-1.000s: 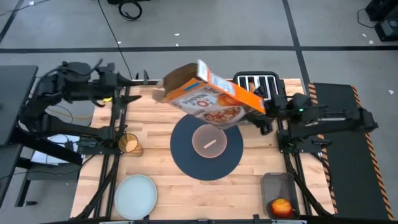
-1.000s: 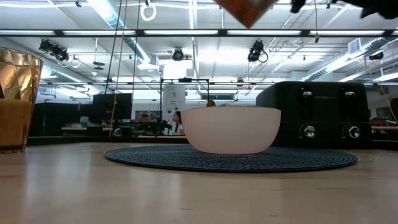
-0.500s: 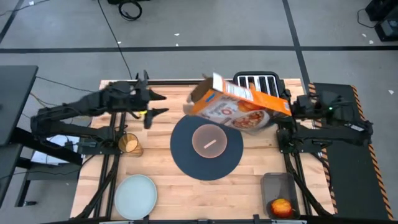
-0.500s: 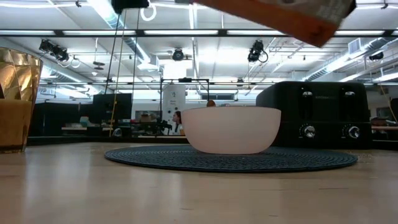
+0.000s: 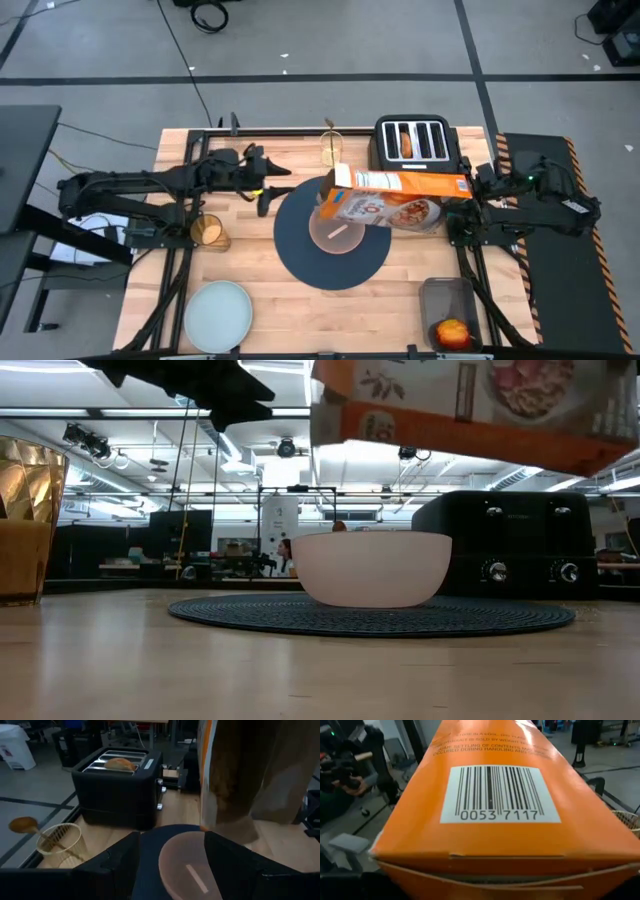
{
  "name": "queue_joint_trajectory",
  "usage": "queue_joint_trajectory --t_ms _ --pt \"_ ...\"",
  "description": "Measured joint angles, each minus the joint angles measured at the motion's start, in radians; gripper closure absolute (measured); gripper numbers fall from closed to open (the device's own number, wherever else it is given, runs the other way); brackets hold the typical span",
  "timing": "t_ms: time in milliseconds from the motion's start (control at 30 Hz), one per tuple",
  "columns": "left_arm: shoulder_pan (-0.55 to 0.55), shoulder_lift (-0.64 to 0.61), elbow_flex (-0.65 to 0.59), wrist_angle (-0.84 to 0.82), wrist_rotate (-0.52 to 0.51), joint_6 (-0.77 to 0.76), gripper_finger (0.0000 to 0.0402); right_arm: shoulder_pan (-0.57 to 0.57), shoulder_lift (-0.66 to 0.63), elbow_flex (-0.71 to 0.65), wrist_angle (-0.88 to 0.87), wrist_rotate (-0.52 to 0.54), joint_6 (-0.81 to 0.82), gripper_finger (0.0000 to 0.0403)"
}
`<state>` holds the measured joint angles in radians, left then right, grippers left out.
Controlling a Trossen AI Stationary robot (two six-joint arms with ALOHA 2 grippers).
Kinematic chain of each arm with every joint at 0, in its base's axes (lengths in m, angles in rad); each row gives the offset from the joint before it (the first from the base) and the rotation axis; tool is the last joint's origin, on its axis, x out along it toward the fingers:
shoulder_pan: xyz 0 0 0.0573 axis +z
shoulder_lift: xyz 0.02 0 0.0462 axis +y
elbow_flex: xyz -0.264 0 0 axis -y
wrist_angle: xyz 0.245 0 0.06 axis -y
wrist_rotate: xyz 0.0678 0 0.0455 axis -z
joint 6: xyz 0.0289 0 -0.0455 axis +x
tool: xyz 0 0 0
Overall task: Arrange a breakfast setting
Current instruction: Pour the cereal from the cereal box into the pink bowl
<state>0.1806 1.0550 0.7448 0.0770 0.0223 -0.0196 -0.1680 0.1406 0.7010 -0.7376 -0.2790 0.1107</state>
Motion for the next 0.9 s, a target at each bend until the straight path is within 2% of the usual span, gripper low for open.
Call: queue_joint_trajectory --t_ms 533,900 --pt "0.0 0.019 0.001 0.04 -0.001 0.004 0.0176 0.0 0.008 0.0 -0.171 0.023 0.001 0.0116" --pt "0.0 0.019 0.001 0.039 -0.001 0.004 0.0176 0.0 0.139 0.078 -0.274 0.018 -0.011 0.0116"
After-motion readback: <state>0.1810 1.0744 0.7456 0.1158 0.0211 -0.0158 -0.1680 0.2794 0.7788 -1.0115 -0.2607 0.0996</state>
